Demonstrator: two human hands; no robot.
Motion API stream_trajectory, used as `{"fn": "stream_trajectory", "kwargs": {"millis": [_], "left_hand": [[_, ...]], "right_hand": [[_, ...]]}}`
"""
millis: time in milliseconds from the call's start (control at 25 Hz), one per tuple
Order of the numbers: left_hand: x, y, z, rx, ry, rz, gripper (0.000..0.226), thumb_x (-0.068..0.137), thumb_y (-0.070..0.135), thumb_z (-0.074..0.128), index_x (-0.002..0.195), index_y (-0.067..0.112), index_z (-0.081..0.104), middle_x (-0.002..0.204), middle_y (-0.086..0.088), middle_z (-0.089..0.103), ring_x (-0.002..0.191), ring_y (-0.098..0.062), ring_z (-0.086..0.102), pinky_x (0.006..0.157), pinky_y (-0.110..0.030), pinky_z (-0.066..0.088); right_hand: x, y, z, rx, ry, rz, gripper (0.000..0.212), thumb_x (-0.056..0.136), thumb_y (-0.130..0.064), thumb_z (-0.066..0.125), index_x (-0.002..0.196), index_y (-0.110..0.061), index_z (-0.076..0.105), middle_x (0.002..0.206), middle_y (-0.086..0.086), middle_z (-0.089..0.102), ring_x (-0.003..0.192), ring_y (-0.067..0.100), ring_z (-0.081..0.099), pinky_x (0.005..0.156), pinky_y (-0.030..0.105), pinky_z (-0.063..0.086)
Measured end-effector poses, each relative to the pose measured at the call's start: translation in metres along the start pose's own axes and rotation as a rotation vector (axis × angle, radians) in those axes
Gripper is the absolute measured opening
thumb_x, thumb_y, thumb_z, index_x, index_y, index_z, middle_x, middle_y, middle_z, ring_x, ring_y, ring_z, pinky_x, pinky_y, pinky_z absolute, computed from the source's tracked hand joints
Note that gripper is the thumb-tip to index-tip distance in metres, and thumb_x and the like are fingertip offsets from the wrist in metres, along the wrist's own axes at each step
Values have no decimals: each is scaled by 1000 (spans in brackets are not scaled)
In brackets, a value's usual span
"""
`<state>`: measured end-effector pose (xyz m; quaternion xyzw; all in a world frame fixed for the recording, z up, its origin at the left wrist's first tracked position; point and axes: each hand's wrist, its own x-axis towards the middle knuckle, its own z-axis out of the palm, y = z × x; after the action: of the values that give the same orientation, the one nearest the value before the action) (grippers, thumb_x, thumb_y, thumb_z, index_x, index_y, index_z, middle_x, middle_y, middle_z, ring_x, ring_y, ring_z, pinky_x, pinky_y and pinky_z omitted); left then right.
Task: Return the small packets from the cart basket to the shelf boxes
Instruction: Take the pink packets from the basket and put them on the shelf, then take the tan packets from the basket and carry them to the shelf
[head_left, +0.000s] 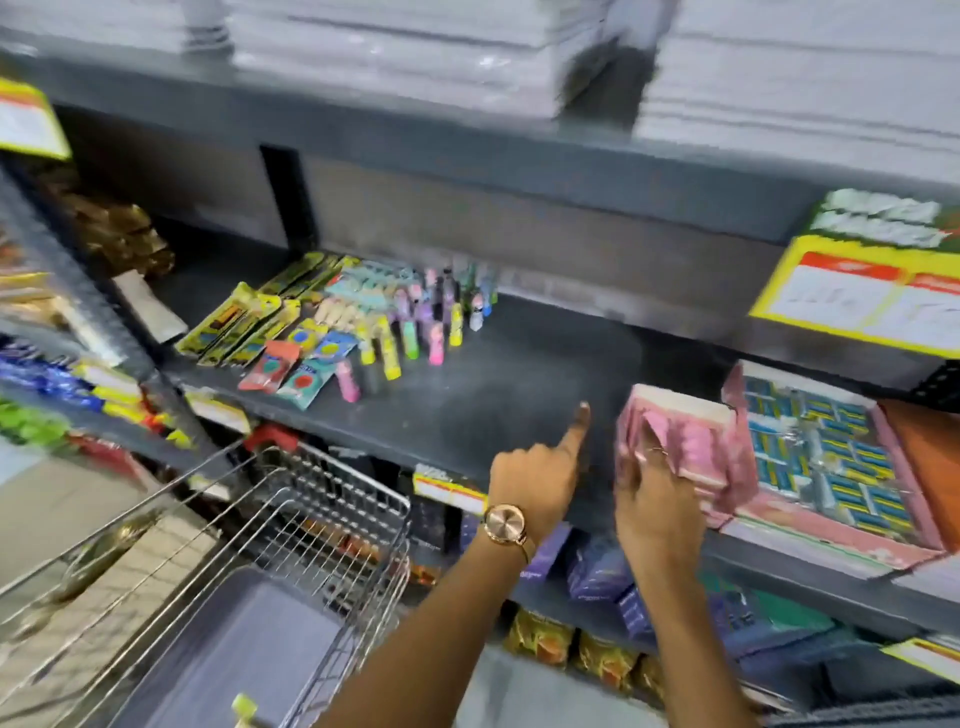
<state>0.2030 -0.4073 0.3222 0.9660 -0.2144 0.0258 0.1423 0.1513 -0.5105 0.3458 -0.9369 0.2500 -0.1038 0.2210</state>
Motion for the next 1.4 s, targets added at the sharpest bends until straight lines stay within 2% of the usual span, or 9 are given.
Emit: {"fn": "stream_trajectory", "kwargs": {"millis": [120, 240, 440, 600, 760, 960, 1160, 1280, 1400], "left_hand": [[-59, -84, -7, -169, 37, -323, 70, 89, 30, 47, 147, 35, 8, 89, -15, 73, 81, -38, 69, 66, -41, 52], [-149, -182, 14, -313, 72, -735, 56, 91, 30, 47, 141, 20, 26, 93, -16, 72, 87, -40, 67, 67, -44, 51], [-315, -307, 111, -703, -10, -1486, 43, 84, 22, 61, 118, -1, 50, 116, -29, 62, 109, -42, 58, 87, -43, 45], [-369, -335, 223, -818, -48, -1537, 24, 77, 35, 44, 89, 24, 62, 92, -17, 70, 93, -32, 67, 82, -39, 52], [-373, -334, 239, -960, 27, -1816, 87, 55, 54, 49, 127, 6, 50, 129, -27, 53, 123, -40, 50, 103, -43, 43], [-376, -340, 260, -1149, 291, -1930, 100, 36, 55, 63, 117, -1, 52, 114, -24, 64, 104, -36, 63, 91, -43, 51], [-397, -341, 303, -1420, 247, -1839, 69, 34, 50, 80, 87, 9, 66, 100, -23, 72, 96, -35, 69, 86, -55, 55], [-380, -344, 262, -1467, 355, -1731, 34, 59, 30, 86, 75, 10, 62, 72, -3, 73, 74, -22, 71, 76, -43, 58], [-342, -336, 192, -1551, 536, -1606, 24, 81, 3, 68, 89, 21, 54, 79, -9, 64, 60, -19, 64, 60, -30, 56]], "right_hand": [[-61, -72, 50, 102, -198, -280, 38, 93, -41, 44, 126, -27, 57, 108, 15, 73, 99, 34, 67, 78, 42, 53], [-121, -136, 118, 143, -525, -477, 29, 89, -38, 52, 109, -25, 68, 96, 7, 76, 89, 20, 65, 74, 35, 48], [-210, -197, 283, -301, -1102, -594, 39, 86, -33, 58, 117, -9, 56, 126, 17, 59, 115, 35, 57, 89, 41, 48], [-253, -162, 390, -534, -1276, -454, 53, 84, -29, 63, 129, -5, 48, 137, 20, 52, 126, 32, 51, 99, 36, 44], [-281, -125, 455, -514, -1259, -199, 57, 72, -26, 75, 118, 2, 59, 128, 23, 60, 118, 34, 58, 92, 37, 48], [-300, -99, 485, -458, -1223, -92, 53, 60, -28, 79, 104, -1, 70, 112, 23, 69, 102, 34, 67, 75, 37, 53], [-288, -101, 480, -291, -1268, 80, 23, 78, -25, 69, 64, -8, 63, 88, 16, 65, 84, 21, 60, 63, 30, 42], [-271, -116, 461, -73, -1291, 286, 24, 85, -17, 63, 100, 1, 64, 109, 17, 64, 88, 22, 55, 69, 34, 51], [-249, -142, 427, 200, -1230, 369, 34, 87, -14, 60, 119, -4, 55, 129, 21, 59, 92, 25, 58, 57, 32, 50]]}}
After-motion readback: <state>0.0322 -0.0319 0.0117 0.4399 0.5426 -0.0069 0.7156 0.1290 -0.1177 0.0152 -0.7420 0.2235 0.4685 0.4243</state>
